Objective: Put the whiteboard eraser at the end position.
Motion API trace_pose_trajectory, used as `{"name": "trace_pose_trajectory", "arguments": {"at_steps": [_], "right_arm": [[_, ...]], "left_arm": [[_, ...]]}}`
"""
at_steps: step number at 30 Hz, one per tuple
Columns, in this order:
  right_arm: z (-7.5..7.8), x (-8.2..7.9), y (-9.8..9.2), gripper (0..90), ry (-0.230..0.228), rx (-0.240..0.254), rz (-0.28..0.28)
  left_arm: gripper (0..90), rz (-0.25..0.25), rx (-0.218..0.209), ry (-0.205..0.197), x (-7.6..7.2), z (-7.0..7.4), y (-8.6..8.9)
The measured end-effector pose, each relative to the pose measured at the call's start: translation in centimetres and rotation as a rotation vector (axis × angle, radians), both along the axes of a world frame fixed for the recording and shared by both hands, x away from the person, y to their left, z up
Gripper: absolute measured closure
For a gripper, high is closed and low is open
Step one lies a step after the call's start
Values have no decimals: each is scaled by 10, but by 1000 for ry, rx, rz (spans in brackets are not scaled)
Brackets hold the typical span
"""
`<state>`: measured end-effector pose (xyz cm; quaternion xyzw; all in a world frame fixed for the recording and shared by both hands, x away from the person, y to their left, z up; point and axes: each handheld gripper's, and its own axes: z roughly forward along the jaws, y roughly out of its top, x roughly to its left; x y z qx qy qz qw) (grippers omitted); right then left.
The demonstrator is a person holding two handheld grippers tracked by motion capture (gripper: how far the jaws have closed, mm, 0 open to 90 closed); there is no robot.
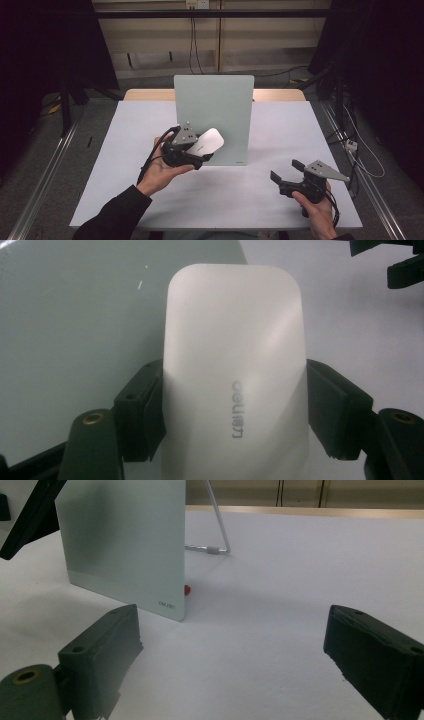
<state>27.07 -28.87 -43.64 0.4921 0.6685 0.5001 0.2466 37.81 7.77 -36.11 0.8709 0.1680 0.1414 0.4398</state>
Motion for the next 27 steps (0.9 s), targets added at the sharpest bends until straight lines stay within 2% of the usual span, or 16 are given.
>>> {"name": "trace_pose_trajectory", "arguments": {"at_steps": [8, 12, 16, 18, 20, 23, 27], "right_arm": [[0, -2, 0, 81, -1, -5, -4], [0, -2, 0, 81, -1, -5, -4], [0, -3, 0, 81, -1, -4, -4], [0, -3, 0, 81, -3, -6, -3], [0, -3, 0, 81, -2, -5, -3], [0, -3, 0, 81, -2, -8, -2], [0, -2, 0, 81, -2, -8, 0]], "left_arm": [[312, -1, 13, 44, -7, -4, 3], [312, -23, 52, 53, -11, -9, 1], [312, -42, 63, 72, -14, -13, -3], [311, -59, 86, 80, -15, -15, -5], [312, -72, 92, 93, -16, -19, -8], [312, -80, 133, 106, -17, -25, -13], [312, -93, 157, 117, -19, -30, -18]]}}
